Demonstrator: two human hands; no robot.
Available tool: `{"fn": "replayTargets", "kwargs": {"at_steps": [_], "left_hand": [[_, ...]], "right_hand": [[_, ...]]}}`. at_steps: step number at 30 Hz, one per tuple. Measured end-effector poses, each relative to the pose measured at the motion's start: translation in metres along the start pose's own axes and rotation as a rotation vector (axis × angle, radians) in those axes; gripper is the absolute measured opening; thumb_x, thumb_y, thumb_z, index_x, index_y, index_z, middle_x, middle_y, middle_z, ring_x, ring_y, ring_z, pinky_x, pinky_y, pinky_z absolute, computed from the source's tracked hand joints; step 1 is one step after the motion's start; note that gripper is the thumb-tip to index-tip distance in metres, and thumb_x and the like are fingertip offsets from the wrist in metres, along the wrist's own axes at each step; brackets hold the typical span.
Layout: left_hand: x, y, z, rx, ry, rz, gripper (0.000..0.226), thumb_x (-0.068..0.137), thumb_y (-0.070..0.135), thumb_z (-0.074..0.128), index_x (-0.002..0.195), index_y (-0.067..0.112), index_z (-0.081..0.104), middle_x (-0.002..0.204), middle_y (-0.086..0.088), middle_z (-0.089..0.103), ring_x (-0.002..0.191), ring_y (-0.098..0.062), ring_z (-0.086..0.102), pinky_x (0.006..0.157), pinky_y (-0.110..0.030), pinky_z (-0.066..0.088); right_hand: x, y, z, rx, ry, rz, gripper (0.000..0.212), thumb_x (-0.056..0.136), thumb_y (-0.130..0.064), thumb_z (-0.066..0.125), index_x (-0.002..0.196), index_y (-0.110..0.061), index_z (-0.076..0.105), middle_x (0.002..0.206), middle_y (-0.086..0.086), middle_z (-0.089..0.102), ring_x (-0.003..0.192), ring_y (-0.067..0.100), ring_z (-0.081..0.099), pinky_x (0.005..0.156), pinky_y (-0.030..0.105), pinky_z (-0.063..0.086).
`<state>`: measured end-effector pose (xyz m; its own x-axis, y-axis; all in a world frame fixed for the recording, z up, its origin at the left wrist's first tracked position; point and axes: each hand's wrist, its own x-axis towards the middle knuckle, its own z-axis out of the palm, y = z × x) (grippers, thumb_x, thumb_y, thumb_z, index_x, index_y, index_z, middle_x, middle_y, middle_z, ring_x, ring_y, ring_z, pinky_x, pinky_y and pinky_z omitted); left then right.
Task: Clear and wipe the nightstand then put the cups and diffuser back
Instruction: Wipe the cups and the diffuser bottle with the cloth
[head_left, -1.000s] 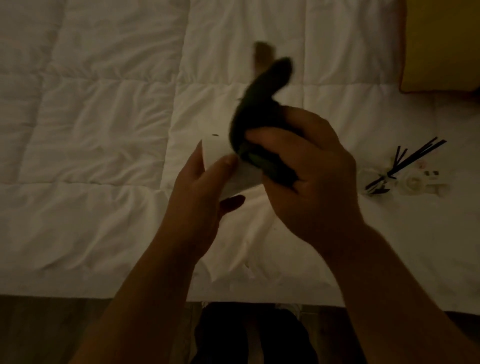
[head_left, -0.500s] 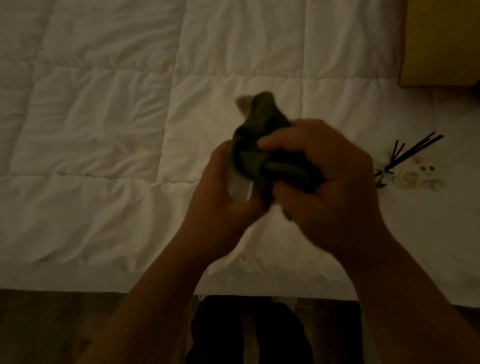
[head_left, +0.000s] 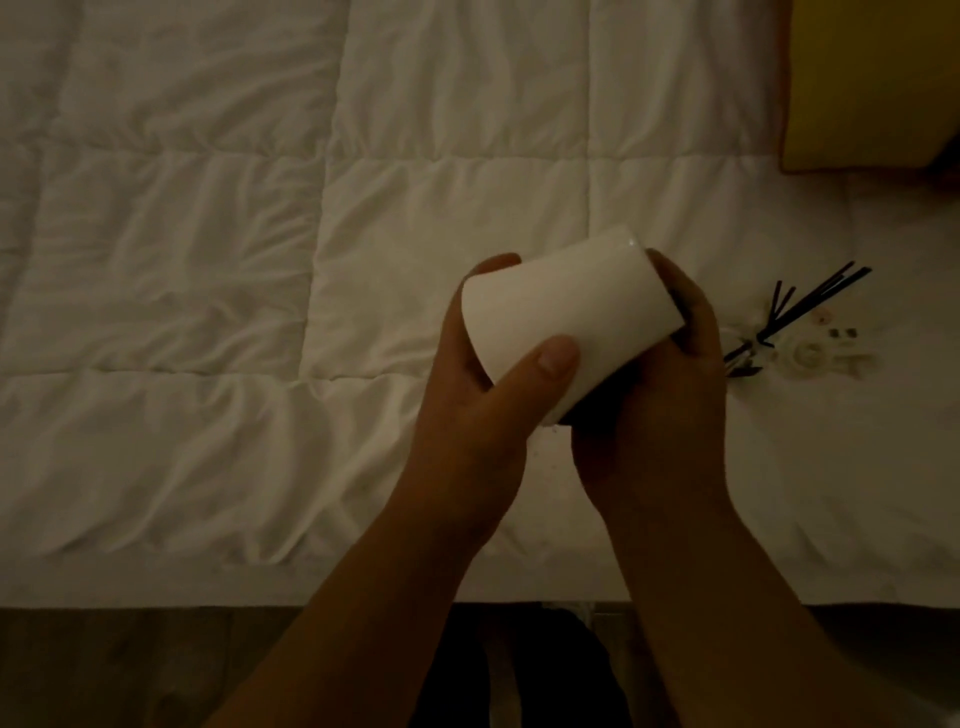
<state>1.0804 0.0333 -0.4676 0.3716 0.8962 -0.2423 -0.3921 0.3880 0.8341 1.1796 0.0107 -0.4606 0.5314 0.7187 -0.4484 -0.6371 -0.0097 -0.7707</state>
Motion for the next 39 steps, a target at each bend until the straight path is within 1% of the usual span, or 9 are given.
{"fn": "replayTargets", "kwargs": {"at_steps": [2,6,11,20,23,26,29,33,39], "left_hand": [[0.006,0.001,-0.005,0.032,0.05,0.046,0.061,0.075,0.031,0.068,0.129,0.022,0.041,0.111,-0.001,0.062,0.098,-0.02,0.065,0.068,-0.031,0.053],[0.011,0.001,-0.01,0.014,0.189,0.001,0.059,0.074,0.03,0.073,0.126,0.029,0.045,0.123,-0.007,0.058,0.107,-0.026,0.064,0.076,-0.037,0.056],[-0.005,-0.015,-0.018,-0.092,0.158,-0.059,0.055,0.073,0.024,0.075,0.122,0.024,0.049,0.129,-0.018,0.054,0.114,-0.034,0.059,0.084,-0.041,0.052],[0.01,0.009,-0.058,0.026,0.006,-0.122,0.061,0.068,0.019,0.069,0.125,0.027,0.048,0.122,-0.011,0.052,0.108,-0.031,0.061,0.076,-0.035,0.055],[0.022,0.002,-0.044,-0.009,0.007,-0.11,0.053,0.073,0.023,0.067,0.121,0.026,0.047,0.12,-0.007,0.053,0.107,-0.029,0.061,0.074,-0.035,0.055],[0.045,-0.007,-0.03,0.386,0.13,-0.08,0.068,0.066,0.036,0.074,0.128,0.04,0.045,0.13,0.001,0.051,0.114,-0.021,0.057,0.077,-0.033,0.054],[0.07,-0.018,-0.033,1.069,0.112,0.085,0.088,0.069,0.039,0.077,0.143,0.043,0.029,0.14,0.005,0.034,0.118,-0.009,0.042,0.086,-0.009,0.041],[0.082,-0.05,-0.044,1.688,-0.008,0.138,0.094,0.071,0.042,0.078,0.148,0.033,0.024,0.145,-0.004,0.032,0.116,-0.031,0.047,0.084,-0.041,0.048],[0.09,-0.067,-0.037,1.926,-0.032,0.041,0.11,0.065,0.07,0.067,0.15,0.029,0.011,0.158,-0.009,0.012,0.138,-0.043,0.02,0.105,-0.06,0.027]], "right_hand": [[-0.011,0.002,0.0,-0.105,-0.002,-0.022,0.032,0.088,-0.01,0.058,0.112,-0.029,0.066,0.109,0.007,0.069,0.083,0.029,0.067,0.051,0.035,0.052],[-0.037,0.011,0.004,-0.227,-0.027,-0.259,0.037,0.087,-0.007,0.061,0.115,-0.032,0.064,0.114,-0.011,0.066,0.108,0.014,0.064,0.078,0.027,0.056],[-0.007,-0.004,0.02,-0.477,-0.063,-0.536,0.031,0.085,-0.006,0.062,0.11,-0.025,0.062,0.105,-0.016,0.066,0.105,0.005,0.062,0.085,0.022,0.053],[0.01,0.009,-0.027,-0.34,-0.189,0.206,0.025,0.078,-0.026,0.06,0.1,-0.021,0.07,0.093,0.019,0.07,0.077,0.037,0.065,0.07,0.067,0.049],[-0.02,0.025,-0.047,-0.366,-0.302,0.351,0.024,0.077,-0.025,0.062,0.1,-0.025,0.07,0.084,0.01,0.071,0.069,0.028,0.067,0.065,0.049,0.052],[-0.045,0.034,-0.062,-0.381,-0.435,0.377,0.029,0.074,-0.024,0.067,0.102,-0.031,0.072,0.097,0.002,0.073,0.09,0.024,0.071,0.072,0.033,0.056],[-0.042,0.03,-0.079,-0.23,-0.099,0.372,0.031,0.069,-0.023,0.071,0.099,-0.03,0.073,0.098,0.009,0.073,0.085,0.029,0.071,0.063,0.036,0.055],[-0.027,0.009,-0.11,-0.179,0.099,0.265,0.03,0.067,-0.027,0.067,0.096,-0.032,0.075,0.096,0.008,0.074,0.085,0.029,0.072,0.063,0.036,0.057],[-0.022,-0.007,-0.144,-0.126,0.147,0.169,0.028,0.073,-0.025,0.065,0.099,-0.032,0.074,0.101,0.007,0.074,0.09,0.028,0.071,0.065,0.033,0.057]]}}
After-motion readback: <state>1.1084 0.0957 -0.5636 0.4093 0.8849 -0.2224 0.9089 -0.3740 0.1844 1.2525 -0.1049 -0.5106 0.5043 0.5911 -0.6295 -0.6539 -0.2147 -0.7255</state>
